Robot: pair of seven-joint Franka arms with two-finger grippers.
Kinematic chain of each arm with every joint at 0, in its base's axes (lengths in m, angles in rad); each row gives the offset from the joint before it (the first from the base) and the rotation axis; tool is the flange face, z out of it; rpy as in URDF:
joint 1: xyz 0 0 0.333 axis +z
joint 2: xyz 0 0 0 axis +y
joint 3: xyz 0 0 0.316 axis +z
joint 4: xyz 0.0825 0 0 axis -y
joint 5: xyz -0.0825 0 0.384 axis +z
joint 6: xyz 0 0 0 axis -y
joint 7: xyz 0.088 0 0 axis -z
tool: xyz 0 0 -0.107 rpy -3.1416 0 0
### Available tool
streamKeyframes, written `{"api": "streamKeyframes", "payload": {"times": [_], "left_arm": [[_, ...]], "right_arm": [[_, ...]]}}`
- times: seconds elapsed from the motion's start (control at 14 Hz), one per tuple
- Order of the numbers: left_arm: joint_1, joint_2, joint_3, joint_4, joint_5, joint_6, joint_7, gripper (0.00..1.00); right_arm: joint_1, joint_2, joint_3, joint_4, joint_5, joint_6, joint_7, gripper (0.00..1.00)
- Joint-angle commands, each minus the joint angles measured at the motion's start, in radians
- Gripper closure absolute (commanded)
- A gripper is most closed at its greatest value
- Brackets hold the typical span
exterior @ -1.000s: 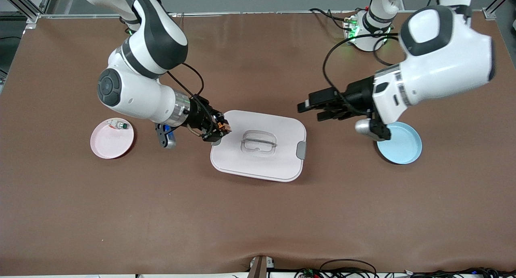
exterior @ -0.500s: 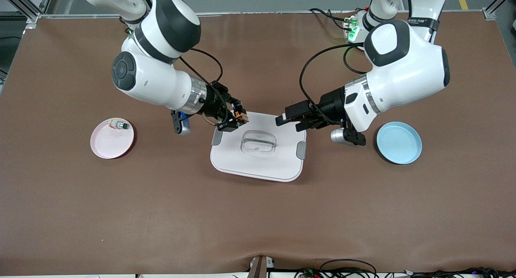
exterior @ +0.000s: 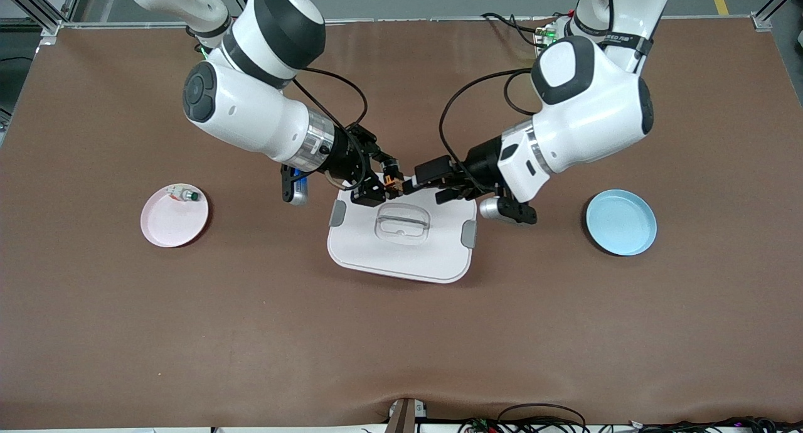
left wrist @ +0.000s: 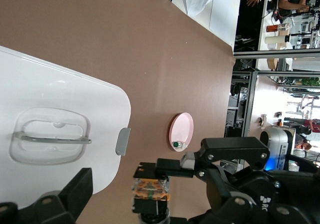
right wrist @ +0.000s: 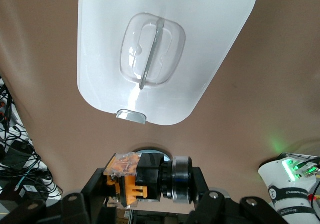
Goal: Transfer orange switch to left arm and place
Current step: 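Carry the switch above the box toward the left gripper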
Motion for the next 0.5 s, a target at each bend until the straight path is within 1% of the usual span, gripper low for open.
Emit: {"api": "streamKeyframes", "payload": {"times": [0.0,0.43], "left_arm": [[-0.020,0.012,0.000,-0.001,-0.021,0.025,0.003,0.00],[-0.027,0.007,0.000,-0.032,-0.018,0.030,0.035,0.00]], "right_arm": [[0.023,0.043,-0.013,0.067,0.022,0.024,0.042,1.00],[0.023,0.081,-0.012,0.136,0.025,0.047,0.074,1.00]]}}
